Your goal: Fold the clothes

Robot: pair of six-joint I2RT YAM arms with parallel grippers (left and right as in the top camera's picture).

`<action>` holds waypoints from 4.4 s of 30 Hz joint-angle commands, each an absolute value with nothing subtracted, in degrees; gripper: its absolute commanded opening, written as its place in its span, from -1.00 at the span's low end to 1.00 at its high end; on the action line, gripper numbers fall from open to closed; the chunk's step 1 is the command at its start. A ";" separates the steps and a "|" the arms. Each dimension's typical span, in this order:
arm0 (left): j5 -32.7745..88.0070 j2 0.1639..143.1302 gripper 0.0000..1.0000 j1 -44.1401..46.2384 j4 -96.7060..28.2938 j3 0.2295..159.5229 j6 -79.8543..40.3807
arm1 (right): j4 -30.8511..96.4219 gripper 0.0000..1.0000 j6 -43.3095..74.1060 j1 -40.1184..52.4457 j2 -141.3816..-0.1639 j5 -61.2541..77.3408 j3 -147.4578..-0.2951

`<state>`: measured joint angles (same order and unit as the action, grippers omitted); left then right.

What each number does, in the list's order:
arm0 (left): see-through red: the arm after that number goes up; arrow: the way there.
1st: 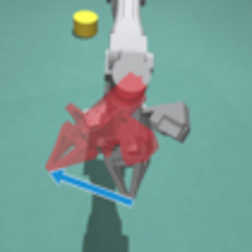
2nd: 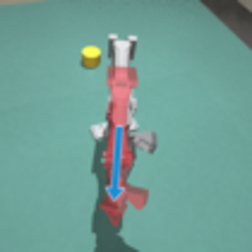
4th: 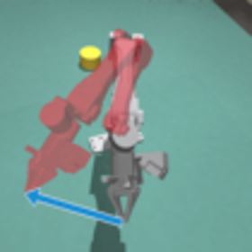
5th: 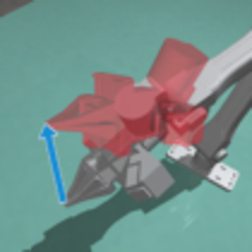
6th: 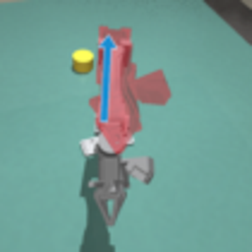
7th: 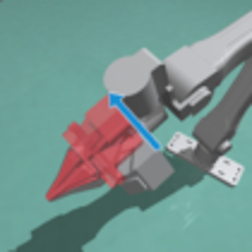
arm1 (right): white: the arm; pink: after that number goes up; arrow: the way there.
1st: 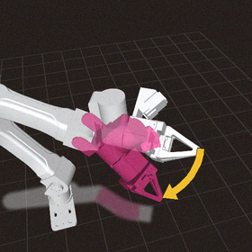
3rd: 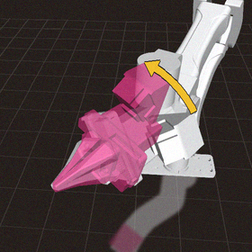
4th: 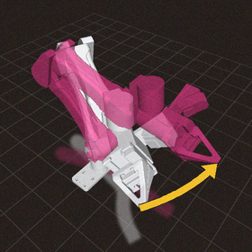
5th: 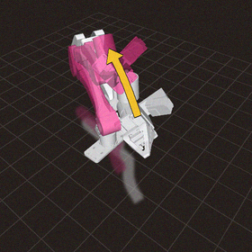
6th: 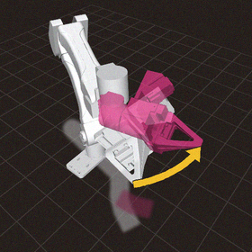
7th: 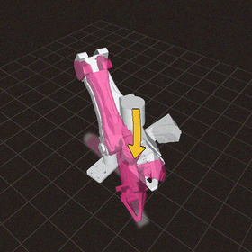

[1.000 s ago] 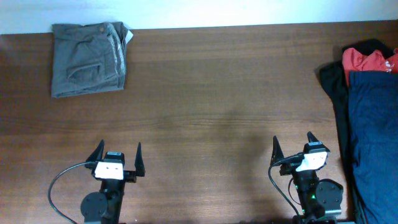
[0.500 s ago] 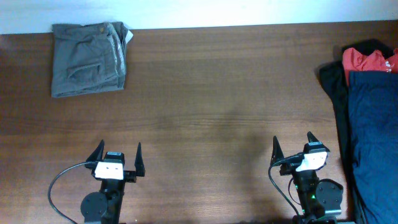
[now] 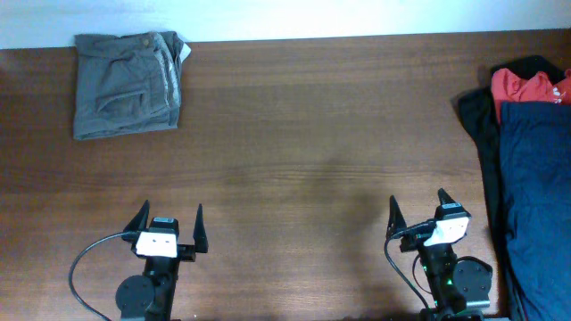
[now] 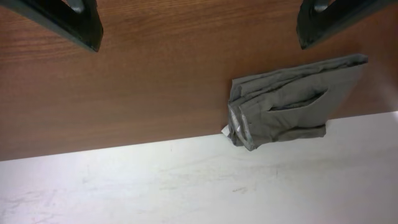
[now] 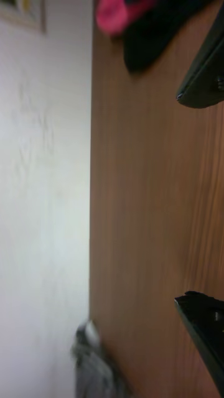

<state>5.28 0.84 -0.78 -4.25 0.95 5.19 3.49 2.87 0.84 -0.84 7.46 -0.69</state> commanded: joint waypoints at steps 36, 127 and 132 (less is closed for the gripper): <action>4.67 0.30 0.98 -1.02 -4.29 0.49 6.33 | 30.61 0.98 11.94 0.84 -46.54 -13.08 -57.01; 4.67 0.30 0.98 -1.02 -4.29 0.51 6.33 | 21.45 -0.44 -6.48 -23.00 -127.92 -26.46 -92.36; 4.67 0.30 0.98 -1.02 -4.29 0.49 6.33 | 22.79 -0.64 -5.34 -23.00 -127.52 -26.11 -92.38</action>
<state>5.06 0.69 -0.78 -4.25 0.91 5.19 21.98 -7.86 -22.70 -126.82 -25.82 -91.07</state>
